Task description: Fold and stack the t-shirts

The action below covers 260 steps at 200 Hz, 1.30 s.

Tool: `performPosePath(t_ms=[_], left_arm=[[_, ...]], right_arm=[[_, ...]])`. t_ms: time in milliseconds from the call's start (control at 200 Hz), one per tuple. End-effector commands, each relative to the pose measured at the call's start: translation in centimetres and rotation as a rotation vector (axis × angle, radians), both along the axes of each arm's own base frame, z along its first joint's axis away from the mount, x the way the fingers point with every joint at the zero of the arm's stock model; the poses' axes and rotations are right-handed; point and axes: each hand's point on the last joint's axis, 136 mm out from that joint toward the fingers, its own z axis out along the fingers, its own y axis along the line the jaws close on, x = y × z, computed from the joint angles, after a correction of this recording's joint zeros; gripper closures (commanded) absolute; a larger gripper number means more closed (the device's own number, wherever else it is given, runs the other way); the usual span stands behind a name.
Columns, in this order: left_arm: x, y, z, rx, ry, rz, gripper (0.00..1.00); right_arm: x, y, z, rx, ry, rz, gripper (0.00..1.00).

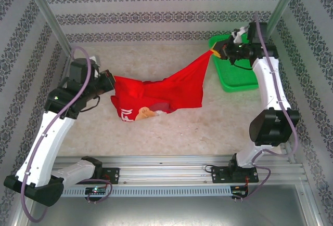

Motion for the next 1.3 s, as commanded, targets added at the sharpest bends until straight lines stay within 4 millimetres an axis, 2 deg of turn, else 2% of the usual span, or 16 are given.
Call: performPosePath(t_ms=[0, 205, 300, 380, 475, 595, 764, 854, 1004, 1089, 1144, 1219, 1259, 1294], left_arm=[[-0.6, 1.0, 2.4, 0.049, -0.067, -0.03, 1.0], [-1.5, 2.6, 4.0, 0.049, -0.13, 0.013, 1.0], [-1.1, 2.2, 4.5, 0.021, -0.147, 0.002, 1.0], [-0.8, 1.7, 4.2, -0.002, -0.146, -0.016, 1.0], [-1.4, 1.6, 2.1, -0.031, -0.104, -0.009, 1.0], [-3.2, 1.5, -2.0, -0.094, -0.032, 0.009, 1.0], [-6.0, 1.8, -8.4, -0.148, 0.084, 0.051, 1.0], [-6.7, 2.2, -10.7, -0.14, 0.132, 0.072, 1.0], [-6.6, 2.5, -12.8, -0.108, 0.188, 0.086, 1.0], [-6.3, 2.5, -13.6, -0.098, 0.207, 0.088, 1.0], [-6.1, 2.4, -13.8, -0.098, 0.207, 0.087, 1.0], [-6.0, 2.3, -14.1, -0.096, 0.215, 0.082, 1.0], [-5.9, 2.2, -14.3, -0.094, 0.223, 0.075, 1.0], [-5.9, 2.2, -14.5, -0.091, 0.23, 0.073, 1.0]], right_arm=[[-0.9, -1.8, 3.6, 0.048, -0.055, -0.035, 1.0], [-1.7, -4.2, 7.7, 0.126, -0.154, -0.071, 1.0], [-1.7, -4.6, 8.0, 0.13, -0.156, -0.074, 1.0], [-1.7, -4.1, 5.6, 0.145, -0.083, -0.064, 1.0], [-2.5, -3.7, 1.5, 0.113, 0.019, -0.073, 1.0], [-4.1, -2.3, -3.3, 0.112, 0.125, -0.049, 1.0], [-6.3, 0.1, -10.7, 0.017, 0.282, 0.006, 1.0], [-5.7, 0.5, -13.7, -0.033, 0.341, 0.013, 1.0], [-3.1, 2.1, -17.6, -0.127, 0.403, 0.066, 0.99], [-1.4, 3.2, -19.2, -0.14, 0.426, 0.085, 0.94], [-0.2, 3.8, -19.0, -0.146, 0.4, 0.088, 0.79], [0.7, 4.6, -16.8, -0.141, 0.324, 0.096, 0.67], [0.4, 4.9, -15.3, -0.155, 0.285, 0.109, 0.56], [-0.3, 4.6, -14.4, -0.184, 0.268, 0.116, 0.51]])
